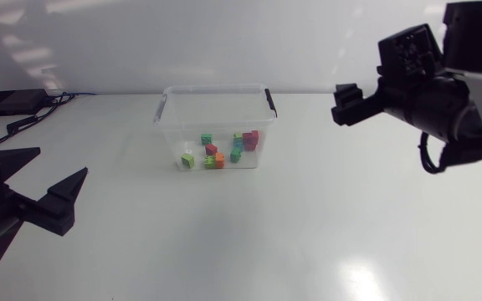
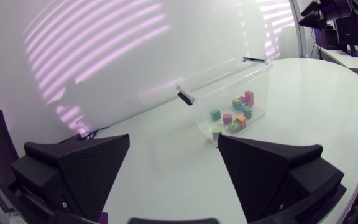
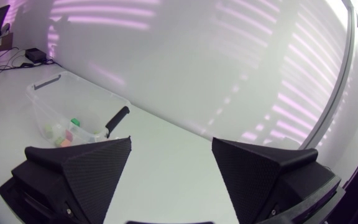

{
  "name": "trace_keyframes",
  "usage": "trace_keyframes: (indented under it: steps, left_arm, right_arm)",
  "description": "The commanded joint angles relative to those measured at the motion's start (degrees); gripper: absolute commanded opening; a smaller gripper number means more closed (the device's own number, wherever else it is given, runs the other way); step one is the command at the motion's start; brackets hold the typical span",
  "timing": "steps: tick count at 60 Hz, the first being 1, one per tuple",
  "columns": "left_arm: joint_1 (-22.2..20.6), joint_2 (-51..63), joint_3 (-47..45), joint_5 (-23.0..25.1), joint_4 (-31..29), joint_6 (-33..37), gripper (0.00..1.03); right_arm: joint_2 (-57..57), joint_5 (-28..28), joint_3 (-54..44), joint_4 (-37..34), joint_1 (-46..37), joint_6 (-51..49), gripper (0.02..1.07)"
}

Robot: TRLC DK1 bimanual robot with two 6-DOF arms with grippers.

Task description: Place the duplo bricks in the container

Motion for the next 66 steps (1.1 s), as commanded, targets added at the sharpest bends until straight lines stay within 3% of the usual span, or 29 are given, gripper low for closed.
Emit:
trace_keyframes:
  steps: [1,22,40,66]
  left_arm:
    - [0.5,-1.3,-1.9,-0.4,1.2,-1.7,0.99]
    - [0.3,-4.5,-4.9,-0.3,3.3,-1.7,0.99]
    - [0.0,-8.5,-7.6,-0.3,3.8,-1.7,0.99]
    - [0.6,-14.4,-14.0,-2.6,7.4,-10.8,0.99]
  right_arm:
    - [-5.7,0.7,-5.0,0.1,-1.8,0.5,1.02]
    - [-21.7,0.6,-16.7,-0.6,-8.1,0.1,1.02]
    - [-33.7,0.1,-21.6,-6.2,-11.7,0.3,1.02]
    - [-46.0,-6.9,-33.3,-4.2,-15.9,8.0,1.02]
